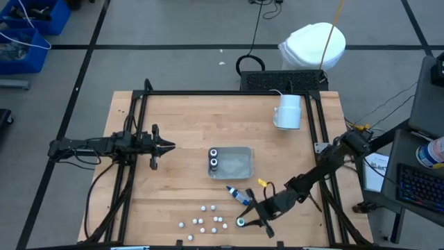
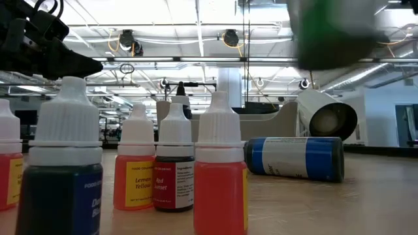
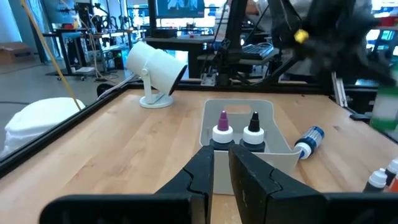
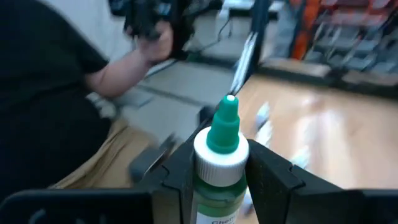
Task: Pick & Place food coloring
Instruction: Put the big green food coloring into the gray bin
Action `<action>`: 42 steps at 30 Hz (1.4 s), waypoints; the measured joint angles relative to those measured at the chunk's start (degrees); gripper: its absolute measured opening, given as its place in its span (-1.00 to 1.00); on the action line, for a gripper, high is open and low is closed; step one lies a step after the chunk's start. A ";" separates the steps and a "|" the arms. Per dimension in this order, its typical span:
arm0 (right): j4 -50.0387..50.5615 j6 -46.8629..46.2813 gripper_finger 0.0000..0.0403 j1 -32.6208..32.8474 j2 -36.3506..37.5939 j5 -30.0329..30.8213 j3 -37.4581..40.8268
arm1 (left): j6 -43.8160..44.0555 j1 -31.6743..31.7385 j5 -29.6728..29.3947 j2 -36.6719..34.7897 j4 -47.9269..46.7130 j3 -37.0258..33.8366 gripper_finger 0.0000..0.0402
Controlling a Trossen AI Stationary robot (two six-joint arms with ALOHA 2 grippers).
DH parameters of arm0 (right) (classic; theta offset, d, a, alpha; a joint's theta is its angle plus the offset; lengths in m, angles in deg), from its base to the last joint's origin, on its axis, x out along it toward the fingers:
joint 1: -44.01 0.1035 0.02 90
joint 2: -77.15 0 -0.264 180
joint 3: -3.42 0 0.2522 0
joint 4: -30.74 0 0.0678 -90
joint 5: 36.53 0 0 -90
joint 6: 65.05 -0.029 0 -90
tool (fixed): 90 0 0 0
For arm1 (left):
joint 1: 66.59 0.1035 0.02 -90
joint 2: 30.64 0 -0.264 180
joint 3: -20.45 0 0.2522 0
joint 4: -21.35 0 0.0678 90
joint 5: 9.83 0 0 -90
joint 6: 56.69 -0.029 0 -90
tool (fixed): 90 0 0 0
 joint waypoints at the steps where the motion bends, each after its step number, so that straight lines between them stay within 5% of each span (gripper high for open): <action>1: 0.83 1.77 -0.47 -0.64 1.88 1.25 0.00 | -0.46 0.01 0.01 0.00 0.03 0.00 -0.71; 10: 10.00 7.32 -0.47 -15.43 14.97 7.35 -0.09 | 0.67 0.00 0.00 0.01 0.54 -0.04 -0.71; 19: 13.81 1.49 -0.47 -29.44 11.57 7.03 -0.04 | -0.01 0.01 -0.02 0.00 0.63 -0.07 -0.71; 42: 6.39 -3.20 -0.47 -31.88 -2.30 4.11 -0.06 | -0.38 0.01 -0.15 0.00 1.11 -0.09 -0.71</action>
